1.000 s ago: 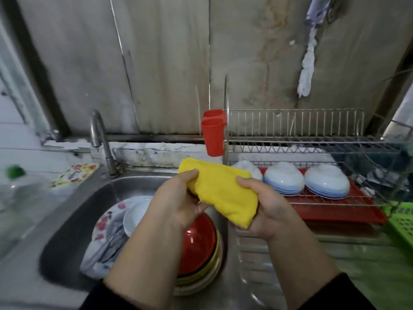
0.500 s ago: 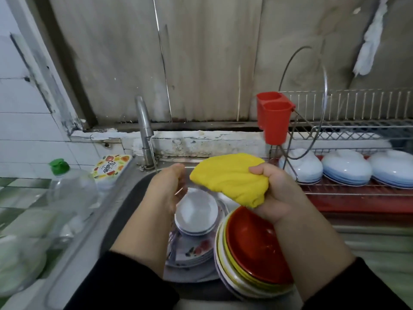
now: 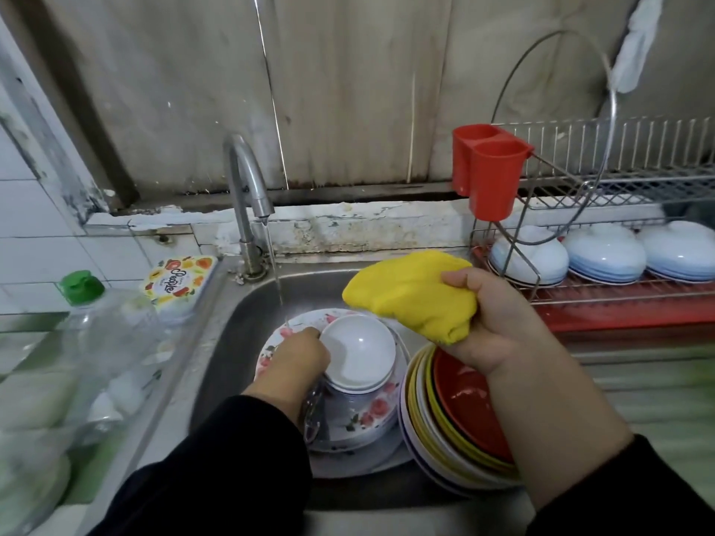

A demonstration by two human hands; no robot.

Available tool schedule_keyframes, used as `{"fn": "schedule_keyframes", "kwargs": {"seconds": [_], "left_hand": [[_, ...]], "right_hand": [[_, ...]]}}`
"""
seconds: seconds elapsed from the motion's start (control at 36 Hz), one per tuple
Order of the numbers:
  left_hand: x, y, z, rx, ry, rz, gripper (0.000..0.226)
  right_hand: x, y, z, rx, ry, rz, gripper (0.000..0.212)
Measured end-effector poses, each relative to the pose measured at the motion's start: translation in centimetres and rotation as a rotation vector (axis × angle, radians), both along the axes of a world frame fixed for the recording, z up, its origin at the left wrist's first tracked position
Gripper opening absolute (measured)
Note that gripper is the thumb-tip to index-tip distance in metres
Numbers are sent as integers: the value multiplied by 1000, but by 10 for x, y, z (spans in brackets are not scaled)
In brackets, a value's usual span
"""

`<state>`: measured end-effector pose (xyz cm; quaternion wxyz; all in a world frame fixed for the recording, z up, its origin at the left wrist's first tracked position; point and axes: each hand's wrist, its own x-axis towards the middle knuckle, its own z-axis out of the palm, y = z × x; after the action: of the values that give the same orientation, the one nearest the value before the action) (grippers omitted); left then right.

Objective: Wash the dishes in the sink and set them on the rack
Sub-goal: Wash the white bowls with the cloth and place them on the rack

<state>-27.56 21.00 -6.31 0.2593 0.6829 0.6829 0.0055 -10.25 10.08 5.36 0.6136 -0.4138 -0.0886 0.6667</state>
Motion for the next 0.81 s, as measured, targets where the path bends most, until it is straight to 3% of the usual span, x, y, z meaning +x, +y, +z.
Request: {"fn": "schedule_keyframes", "kwargs": {"seconds": [0.31, 0.39, 0.47, 0.56, 0.72, 0.81], "left_hand": [[-9, -2, 20, -19, -75, 16, 42], [-13, -5, 31, -17, -290, 79, 30], [-14, -15, 46, -139, -551, 128, 20], [-14, -22, 57, -263, -726, 183, 17], [-8, -32, 69, -305, -895, 302, 11], [-5, -34, 73, -259, -982, 358, 20]], "right_hand": [[-10, 2, 4, 27, -2, -53, 25], [-10, 4, 5, 36, 11, -50, 21], [-12, 5, 6, 37, 0, -51, 33], [-15, 5, 9, 32, -19, -24, 21], [-20, 3, 12, 64, -73, 17, 21], [-18, 4, 9, 123, -131, 39, 22]]}}
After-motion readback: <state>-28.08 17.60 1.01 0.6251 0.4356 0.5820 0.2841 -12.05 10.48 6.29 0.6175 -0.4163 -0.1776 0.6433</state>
